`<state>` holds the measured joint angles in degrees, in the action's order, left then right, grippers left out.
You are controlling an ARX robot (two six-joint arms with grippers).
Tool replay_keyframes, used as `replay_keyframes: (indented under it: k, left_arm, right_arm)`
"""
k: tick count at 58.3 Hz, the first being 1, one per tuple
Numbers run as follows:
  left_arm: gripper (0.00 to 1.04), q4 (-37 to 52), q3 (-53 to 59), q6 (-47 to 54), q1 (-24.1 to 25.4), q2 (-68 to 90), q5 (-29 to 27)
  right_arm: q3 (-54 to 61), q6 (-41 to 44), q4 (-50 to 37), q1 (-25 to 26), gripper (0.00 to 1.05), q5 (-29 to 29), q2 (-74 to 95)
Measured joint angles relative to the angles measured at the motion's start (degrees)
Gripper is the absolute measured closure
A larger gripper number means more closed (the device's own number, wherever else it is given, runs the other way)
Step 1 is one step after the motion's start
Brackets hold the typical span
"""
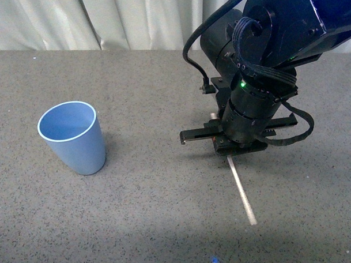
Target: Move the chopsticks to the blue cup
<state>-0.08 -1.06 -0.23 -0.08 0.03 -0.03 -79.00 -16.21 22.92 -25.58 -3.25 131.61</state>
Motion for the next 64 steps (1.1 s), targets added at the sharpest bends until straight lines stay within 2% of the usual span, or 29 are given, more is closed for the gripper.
replay_keyframes:
  k: [3,16,23,30,36,43,51,64]
  left_arm:
    - [0.07,0.0,0.0,0.0,0.0,0.0,0.0]
    - [0.07,0.0,0.0,0.0,0.0,0.0,0.0]
    - [0.07,0.0,0.0,0.0,0.0,0.0,0.0]
    - [0.07,0.0,0.0,0.0,0.0,0.0,0.0]
    - [0.07,0.0,0.0,0.0,0.0,0.0,0.0]
    - [0.07,0.0,0.0,0.0,0.0,0.0,0.0]
    - [0.07,0.0,0.0,0.0,0.0,0.0,0.0]
    - [0.07,0.0,0.0,0.0,0.0,0.0,0.0]
  right_arm:
    - [0.0,-1.2,-0.1,0.1,1.04,1.7,-0.1]
    - [4.1,-5.2,-7.3,0.4,1.04,4.5,-5.5]
    - [9.2,-2.9,-18.6,0.0,1.04,4.9,-15.6]
    - [13.1,0.8,-34.5,-1.2,1.04,8.3,-21.9]
    - [13.9,2.4,-45.9,-2.7,1.04,11.6,-23.1]
    - [14.4,2.3,-58.3,-4.7,1.04,18.6,-22.3]
    - [13.5,2.7,-67.5,-6.7,1.04,24.7,-18.7]
    - [10.0,2.0,-74.9,-8.7,1.04,29.9,-10.3]
